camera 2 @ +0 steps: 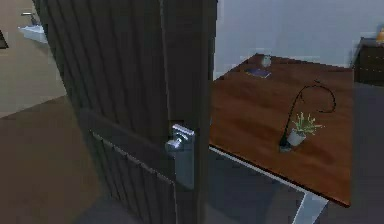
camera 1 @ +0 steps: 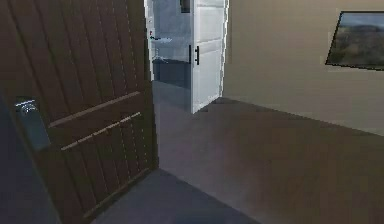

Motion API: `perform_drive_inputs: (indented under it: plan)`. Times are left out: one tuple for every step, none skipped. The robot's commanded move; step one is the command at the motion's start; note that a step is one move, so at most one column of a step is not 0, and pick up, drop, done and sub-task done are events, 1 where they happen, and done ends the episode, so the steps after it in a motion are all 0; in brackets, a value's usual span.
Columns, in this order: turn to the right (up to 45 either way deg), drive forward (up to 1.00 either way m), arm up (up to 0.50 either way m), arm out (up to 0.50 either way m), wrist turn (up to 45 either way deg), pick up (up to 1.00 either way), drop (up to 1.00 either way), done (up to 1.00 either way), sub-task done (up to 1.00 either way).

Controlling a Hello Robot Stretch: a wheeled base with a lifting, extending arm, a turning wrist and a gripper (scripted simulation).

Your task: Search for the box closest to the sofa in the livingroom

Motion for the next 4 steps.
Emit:
perform_drive_inputs:
  plan:
    - [0.0,1.0,0.0,0.0,0.0,0.0,0.0,0.0,0.0]
    - [0.0,1.0,0.0,0.0,0.0,0.0,0.0,0.0,0.0]
    - [24.0,0.0,0.0,0.0,0.0,0.0,0.0,0.0,0.0]
    - [0.0,0.1,0.0,0.0,0.0,0.0,0.0,0.0,0.0]
